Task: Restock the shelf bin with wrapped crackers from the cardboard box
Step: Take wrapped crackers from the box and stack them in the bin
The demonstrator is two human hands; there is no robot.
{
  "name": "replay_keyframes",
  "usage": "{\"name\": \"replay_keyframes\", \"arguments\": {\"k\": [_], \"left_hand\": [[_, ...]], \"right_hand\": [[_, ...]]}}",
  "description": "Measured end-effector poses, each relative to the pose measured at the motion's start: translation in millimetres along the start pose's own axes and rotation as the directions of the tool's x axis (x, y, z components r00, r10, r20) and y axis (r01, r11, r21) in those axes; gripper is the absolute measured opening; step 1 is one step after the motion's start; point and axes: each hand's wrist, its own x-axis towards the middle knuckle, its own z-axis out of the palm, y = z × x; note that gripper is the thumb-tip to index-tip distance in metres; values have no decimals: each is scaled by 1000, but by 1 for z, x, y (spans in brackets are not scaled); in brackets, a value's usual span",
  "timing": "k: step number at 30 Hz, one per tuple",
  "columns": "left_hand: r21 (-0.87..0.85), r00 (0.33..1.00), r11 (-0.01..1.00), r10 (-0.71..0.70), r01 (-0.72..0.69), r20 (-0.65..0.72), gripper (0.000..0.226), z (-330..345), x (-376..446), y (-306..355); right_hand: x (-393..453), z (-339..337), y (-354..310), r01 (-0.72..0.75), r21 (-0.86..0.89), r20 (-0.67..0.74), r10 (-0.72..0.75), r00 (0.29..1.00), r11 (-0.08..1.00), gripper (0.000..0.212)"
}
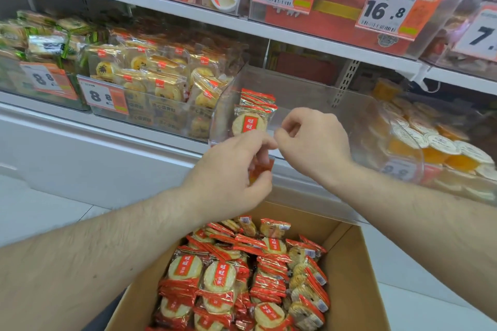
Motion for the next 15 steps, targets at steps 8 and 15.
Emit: {"name": "replay_keyframes", "arguments": {"k": [8,15], "left_hand": [[113,888,993,-23,-33,459,8,35,-29,-15],[448,511,894,-377,-18,772,39,62,-41,-46]], "right_hand": [[-98,33,32,205,155,77,-218,973,966,21],[-132,129,105,-123,-122,669,174,722,985,9]]}}
